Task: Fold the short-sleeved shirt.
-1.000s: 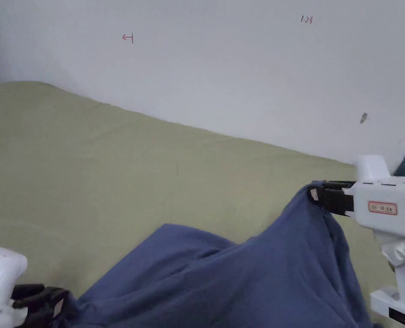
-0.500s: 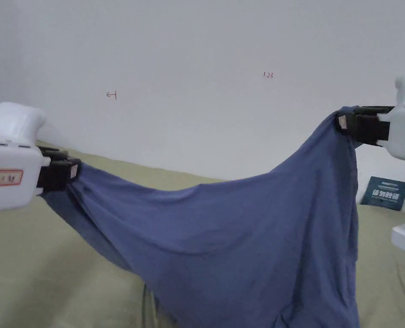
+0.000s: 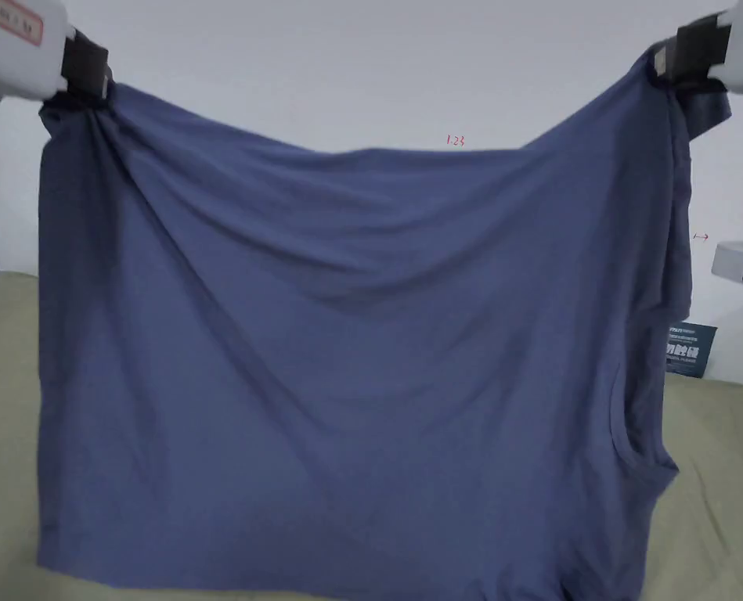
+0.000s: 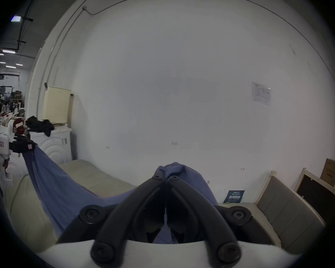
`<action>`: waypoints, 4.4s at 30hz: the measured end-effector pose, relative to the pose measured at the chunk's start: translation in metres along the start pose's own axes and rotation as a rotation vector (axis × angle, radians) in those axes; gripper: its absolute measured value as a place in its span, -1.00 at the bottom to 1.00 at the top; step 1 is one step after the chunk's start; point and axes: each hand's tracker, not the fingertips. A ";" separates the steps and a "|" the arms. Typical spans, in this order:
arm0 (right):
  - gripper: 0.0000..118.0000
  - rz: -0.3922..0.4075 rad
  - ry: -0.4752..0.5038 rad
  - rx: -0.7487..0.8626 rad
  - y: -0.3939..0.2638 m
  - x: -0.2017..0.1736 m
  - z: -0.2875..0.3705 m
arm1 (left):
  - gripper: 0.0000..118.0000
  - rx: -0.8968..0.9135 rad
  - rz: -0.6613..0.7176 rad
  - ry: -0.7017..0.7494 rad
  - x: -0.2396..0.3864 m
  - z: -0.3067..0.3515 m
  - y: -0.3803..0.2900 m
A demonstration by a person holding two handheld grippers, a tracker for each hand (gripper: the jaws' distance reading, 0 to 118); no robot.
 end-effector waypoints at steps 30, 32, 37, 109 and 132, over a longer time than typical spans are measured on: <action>-0.98 -0.008 -0.012 0.077 0.030 -0.023 -0.021 | -0.98 0.037 -0.050 0.035 0.003 -0.077 0.029; -0.98 -0.014 0.028 0.043 0.005 -0.030 -0.012 | -0.98 0.017 -0.071 0.004 0.004 -0.071 0.009; -0.98 0.006 0.096 -0.045 -0.050 -0.045 0.014 | -0.98 -0.034 -0.118 -0.045 0.001 -0.045 -0.039; -0.77 -0.223 -0.115 -0.569 -0.391 -0.224 0.399 | -1.00 -0.353 0.057 0.060 0.170 0.325 -0.393; -0.98 -0.262 -0.101 -0.560 -0.389 -0.191 0.389 | 0.74 -0.530 0.382 0.234 0.042 0.221 -0.447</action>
